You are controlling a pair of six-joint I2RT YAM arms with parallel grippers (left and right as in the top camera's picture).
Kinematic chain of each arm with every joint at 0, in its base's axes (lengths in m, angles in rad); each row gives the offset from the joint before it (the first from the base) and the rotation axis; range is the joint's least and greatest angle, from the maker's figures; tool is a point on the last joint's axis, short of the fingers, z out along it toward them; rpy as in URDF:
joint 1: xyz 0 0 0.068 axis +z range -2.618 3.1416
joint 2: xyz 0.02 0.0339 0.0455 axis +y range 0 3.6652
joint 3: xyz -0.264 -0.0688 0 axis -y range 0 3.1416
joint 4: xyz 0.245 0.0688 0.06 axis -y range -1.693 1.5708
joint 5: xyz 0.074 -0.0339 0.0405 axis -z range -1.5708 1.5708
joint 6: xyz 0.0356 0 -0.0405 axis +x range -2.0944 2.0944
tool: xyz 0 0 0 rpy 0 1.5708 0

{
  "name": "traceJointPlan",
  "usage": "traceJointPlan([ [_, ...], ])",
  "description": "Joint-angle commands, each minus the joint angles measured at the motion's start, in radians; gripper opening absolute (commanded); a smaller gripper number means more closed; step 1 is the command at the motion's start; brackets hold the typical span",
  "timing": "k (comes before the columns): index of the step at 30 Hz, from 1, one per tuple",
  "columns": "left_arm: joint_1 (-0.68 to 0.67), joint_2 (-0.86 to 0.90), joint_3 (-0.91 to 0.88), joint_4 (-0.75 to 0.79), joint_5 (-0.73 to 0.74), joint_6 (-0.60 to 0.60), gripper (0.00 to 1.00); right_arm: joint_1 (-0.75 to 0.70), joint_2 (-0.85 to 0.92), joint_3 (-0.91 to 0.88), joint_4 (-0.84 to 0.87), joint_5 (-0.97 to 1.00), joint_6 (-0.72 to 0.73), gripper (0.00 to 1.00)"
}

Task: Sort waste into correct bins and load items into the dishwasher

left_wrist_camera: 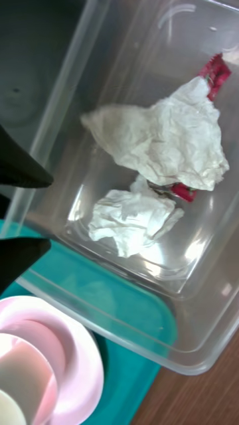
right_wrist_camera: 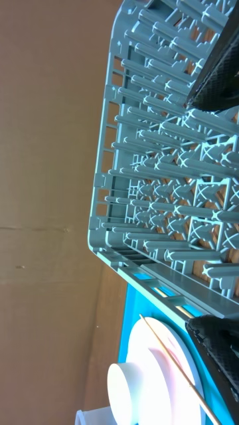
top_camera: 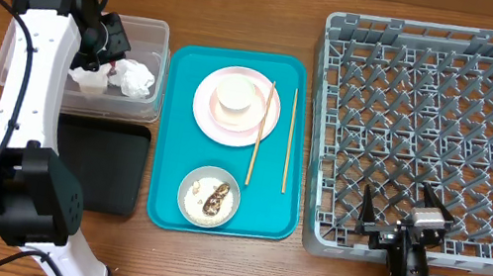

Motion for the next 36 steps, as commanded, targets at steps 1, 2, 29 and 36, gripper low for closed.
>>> traceJointPlan([
  [1,0.003,0.002,0.048,-0.06,0.031,-0.006,0.2,0.006,-0.01,-0.011,0.006,0.001,0.0,1.0],
  [2,0.002,0.002,0.049,-0.077,0.047,-0.006,0.17,0.006,-0.01,-0.011,0.006,0.001,0.0,1.0],
  [29,-0.803,0.003,-0.108,-0.179,0.142,0.02,0.04,0.006,-0.01,-0.011,0.006,0.001,0.0,1.0],
  [36,-0.938,0.003,-0.205,-0.176,0.097,-0.058,0.04,0.006,-0.01,-0.011,0.006,0.001,0.0,1.0],
])
